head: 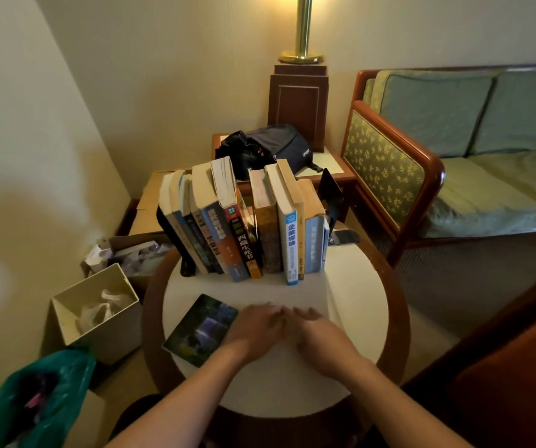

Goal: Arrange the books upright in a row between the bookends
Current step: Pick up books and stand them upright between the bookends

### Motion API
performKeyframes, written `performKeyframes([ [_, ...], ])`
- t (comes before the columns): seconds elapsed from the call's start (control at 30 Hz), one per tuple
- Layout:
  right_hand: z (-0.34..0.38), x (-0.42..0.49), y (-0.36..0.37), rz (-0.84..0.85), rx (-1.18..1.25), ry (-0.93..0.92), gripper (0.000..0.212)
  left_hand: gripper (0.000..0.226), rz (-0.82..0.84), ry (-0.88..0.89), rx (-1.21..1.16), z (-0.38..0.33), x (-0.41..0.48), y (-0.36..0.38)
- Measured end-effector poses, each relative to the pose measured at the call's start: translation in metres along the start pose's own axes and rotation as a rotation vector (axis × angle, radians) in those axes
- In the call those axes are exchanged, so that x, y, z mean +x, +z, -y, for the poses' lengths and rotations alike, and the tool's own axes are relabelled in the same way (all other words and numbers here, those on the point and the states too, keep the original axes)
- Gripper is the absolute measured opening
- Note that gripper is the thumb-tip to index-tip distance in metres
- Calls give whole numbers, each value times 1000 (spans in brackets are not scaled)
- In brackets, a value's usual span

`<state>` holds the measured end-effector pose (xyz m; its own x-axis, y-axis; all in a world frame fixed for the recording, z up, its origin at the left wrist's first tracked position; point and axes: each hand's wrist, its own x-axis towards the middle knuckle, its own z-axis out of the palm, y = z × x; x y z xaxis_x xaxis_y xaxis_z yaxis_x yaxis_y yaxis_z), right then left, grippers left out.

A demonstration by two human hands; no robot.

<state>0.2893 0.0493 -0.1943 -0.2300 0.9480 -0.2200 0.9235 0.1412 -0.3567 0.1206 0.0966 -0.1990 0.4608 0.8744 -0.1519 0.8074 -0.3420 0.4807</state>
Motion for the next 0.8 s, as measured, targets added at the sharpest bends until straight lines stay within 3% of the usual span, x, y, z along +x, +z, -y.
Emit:
performKeyframes([
  [0.13, 20, 1, 12, 56, 2, -8, 79, 32, -317, -94, 12, 23, -36, -4],
  [0.2, 30, 2, 14, 85, -7, -7, 82, 41, -391, -193, -3, 42, -51, -4],
  [0.4, 56, 5, 28, 124, -6, 18, 81, 92, -292, -535, 72, 93, -85, -9],
  [0.67, 77, 8, 38, 127, 8, -6, 77, 100, -222, -475, 44, 93, -85, -22],
  [0.8, 81, 6, 35, 68, 207, 45, 67, 102, -230, -394, 8, 90, -86, -14],
])
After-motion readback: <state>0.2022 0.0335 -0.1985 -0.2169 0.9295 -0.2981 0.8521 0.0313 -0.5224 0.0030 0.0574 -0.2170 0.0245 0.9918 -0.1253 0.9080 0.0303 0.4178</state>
